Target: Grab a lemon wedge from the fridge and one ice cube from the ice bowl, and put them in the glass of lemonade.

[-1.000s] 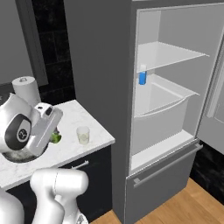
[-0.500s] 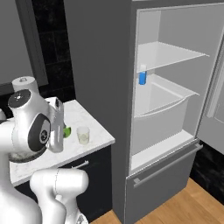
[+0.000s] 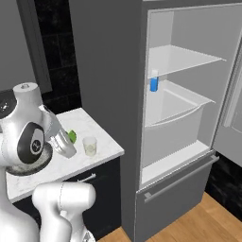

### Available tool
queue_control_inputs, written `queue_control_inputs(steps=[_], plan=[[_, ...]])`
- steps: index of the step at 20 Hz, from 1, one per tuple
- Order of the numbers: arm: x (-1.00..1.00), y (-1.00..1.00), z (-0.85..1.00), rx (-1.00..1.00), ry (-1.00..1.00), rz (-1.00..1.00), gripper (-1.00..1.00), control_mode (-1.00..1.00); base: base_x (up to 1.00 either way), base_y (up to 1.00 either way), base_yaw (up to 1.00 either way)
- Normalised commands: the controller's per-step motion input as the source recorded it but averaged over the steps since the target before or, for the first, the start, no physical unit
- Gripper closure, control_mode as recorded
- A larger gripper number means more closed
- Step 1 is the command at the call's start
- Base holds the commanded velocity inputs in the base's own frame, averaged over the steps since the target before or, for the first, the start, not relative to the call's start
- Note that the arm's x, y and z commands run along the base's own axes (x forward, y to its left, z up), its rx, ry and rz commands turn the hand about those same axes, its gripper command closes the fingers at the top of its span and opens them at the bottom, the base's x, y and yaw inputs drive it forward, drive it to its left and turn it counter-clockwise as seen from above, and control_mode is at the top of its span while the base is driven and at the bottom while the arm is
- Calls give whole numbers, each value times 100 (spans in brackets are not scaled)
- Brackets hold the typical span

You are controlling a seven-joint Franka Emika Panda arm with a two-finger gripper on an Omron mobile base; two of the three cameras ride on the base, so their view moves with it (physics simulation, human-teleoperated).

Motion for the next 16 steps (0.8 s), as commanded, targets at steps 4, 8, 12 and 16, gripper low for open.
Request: queue_control_inputs(steps=[4, 8, 12, 16], plan=[[0, 0, 0, -45, -21, 31, 100, -100, 0, 0, 0], [0, 0, 0, -44, -16, 26, 100, -100, 0, 0, 0], [12, 3, -4, -20, -2, 9, 100, -100, 0, 0, 0], [16, 0, -26, -10, 0, 0, 100, -100, 0, 0, 0]])
